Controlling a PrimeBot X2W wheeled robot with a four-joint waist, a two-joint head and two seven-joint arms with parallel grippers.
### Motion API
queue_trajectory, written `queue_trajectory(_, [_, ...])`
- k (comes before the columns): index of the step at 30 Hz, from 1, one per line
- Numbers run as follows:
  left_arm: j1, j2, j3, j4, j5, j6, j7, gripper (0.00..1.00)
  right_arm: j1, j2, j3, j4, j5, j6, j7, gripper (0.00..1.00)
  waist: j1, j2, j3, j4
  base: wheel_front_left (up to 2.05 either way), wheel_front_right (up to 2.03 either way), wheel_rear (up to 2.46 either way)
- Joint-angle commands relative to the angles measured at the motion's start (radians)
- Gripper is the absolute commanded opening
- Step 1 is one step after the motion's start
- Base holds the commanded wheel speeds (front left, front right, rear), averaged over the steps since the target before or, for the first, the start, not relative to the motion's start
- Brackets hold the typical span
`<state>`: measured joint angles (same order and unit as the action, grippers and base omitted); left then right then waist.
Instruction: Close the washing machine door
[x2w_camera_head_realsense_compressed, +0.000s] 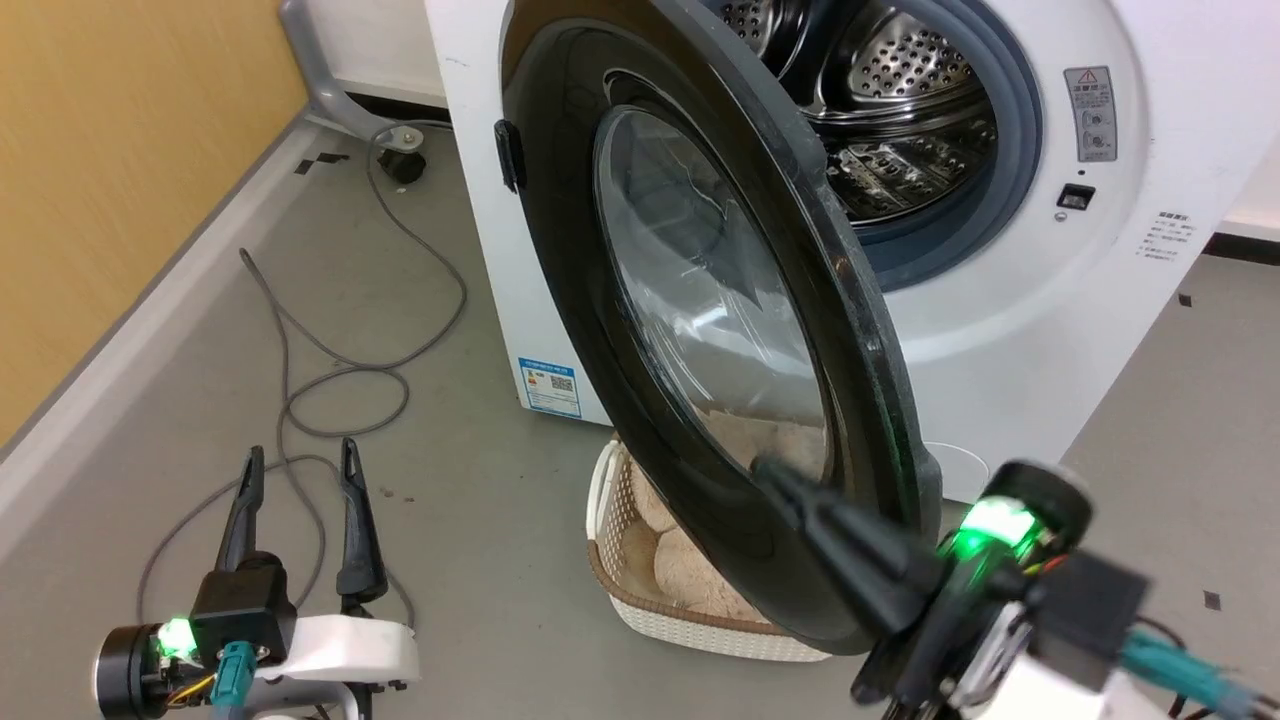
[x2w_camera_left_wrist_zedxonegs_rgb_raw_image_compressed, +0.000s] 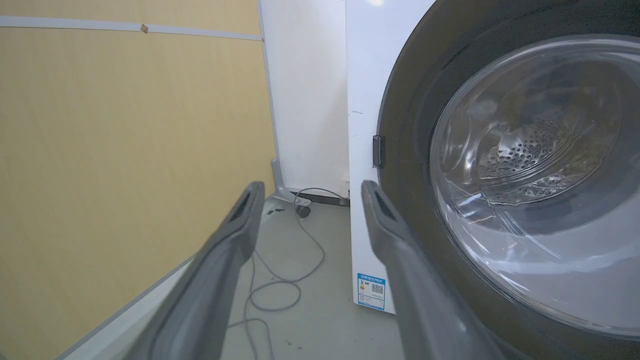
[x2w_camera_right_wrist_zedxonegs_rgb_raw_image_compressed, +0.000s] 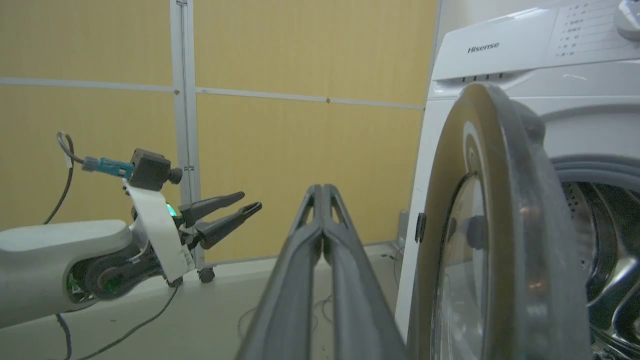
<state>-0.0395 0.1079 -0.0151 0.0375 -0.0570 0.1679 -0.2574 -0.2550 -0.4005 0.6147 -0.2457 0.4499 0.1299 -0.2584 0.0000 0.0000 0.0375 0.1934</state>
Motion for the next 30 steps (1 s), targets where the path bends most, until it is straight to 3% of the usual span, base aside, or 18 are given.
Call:
queue_trajectory(1, [0.016, -0.004, 0.004, -0.004, 0.008, -0.003, -0.004, 1.0, -0.001, -0.012, 0.015, 0.019, -0.001, 0.001, -0.003, 0.0, 0.0, 0.0, 0.001, -0.002, 0.0, 0.0, 0.0])
queue_trajectory(6, [0.016, -0.009, 0.009, -0.008, 0.02, -0.007, -0.004, 1.0, 0.024, -0.041, 0.064, 0.118, 0.002, 0.001, -0.003, 0.0, 0.0, 0.0, 0.011, -0.011, 0.0, 0.0, 0.0])
queue_trajectory(11, [0.009, -0.014, 0.009, -0.016, 0.031, -0.007, -0.004, 1.0, 0.042, -0.047, 0.049, 0.188, 0.0, 0.001, -0.003, 0.0, 0.0, 0.0, 0.028, -0.024, 0.0, 0.0, 0.0])
queue_trajectory(22, [-0.019, -0.027, -0.011, -0.022, 0.04, -0.009, -0.004, 1.0, 0.056, -0.031, -0.095, 0.302, 0.014, 0.001, -0.003, 0.0, 0.0, 0.0, 0.076, -0.06, 0.0, 0.0, 0.0])
queue_trajectory(30, [-0.07, -0.037, -0.036, -0.033, 0.04, -0.008, -0.004, 1.0, -0.023, -0.021, -0.248, 0.403, 0.025, 0.001, -0.003, 0.0, 0.0, 0.0, 0.141, -0.062, 0.0, 0.0, 0.0])
